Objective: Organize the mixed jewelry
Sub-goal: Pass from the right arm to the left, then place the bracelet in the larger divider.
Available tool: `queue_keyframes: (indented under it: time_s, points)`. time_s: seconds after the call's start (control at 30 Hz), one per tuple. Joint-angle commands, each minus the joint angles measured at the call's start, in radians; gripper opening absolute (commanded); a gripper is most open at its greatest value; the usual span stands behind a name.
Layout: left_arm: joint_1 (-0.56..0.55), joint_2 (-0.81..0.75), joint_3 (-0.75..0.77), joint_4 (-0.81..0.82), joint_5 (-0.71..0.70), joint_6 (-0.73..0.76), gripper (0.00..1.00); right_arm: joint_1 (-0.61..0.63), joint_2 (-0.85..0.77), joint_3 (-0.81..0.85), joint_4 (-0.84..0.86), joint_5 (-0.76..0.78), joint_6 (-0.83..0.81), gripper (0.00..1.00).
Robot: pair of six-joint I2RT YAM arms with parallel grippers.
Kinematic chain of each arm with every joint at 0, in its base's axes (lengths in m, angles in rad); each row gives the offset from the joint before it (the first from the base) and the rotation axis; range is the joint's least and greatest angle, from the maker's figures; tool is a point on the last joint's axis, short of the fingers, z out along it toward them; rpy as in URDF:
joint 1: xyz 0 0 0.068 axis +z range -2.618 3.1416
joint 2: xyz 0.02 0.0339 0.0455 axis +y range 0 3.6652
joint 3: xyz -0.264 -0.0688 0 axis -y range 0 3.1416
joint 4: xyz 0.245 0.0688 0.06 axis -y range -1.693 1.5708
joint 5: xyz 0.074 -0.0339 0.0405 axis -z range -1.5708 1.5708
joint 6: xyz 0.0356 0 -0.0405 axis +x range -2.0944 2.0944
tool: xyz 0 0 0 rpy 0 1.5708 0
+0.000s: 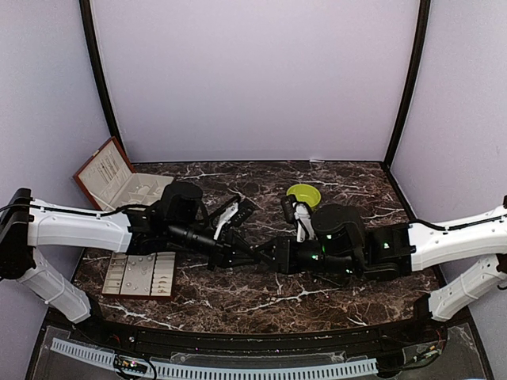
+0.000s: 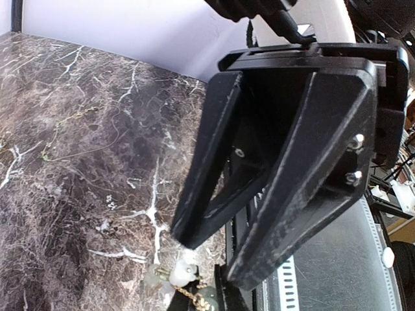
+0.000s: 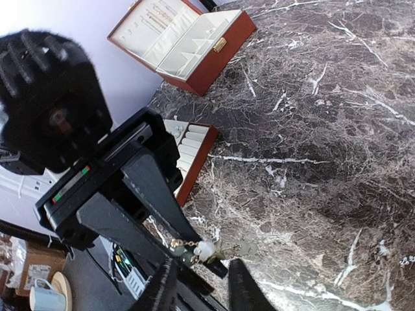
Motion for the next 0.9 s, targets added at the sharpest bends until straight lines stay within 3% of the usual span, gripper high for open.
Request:
queue_keyframes:
  time_s: [0.0, 0.47, 0.87]
  points:
    - [-0.004, -0.040, 0.009, -0.021, -0.055, 0.022, 0.00, -0.005, -0.038, -0.019, 0.017, 0.019, -0.002, 0.40]
    - [0.023, -0.052, 0.024, -0.091, -0.238, 0.002, 0.00, -0.008, -0.085, -0.049, -0.049, 0.115, 0.024, 0.64]
    - [0.324, -0.075, 0.043, -0.114, -0.239, -0.081, 0.00, -0.066, -0.111, -0.244, 0.053, 0.118, 0.088, 0.66]
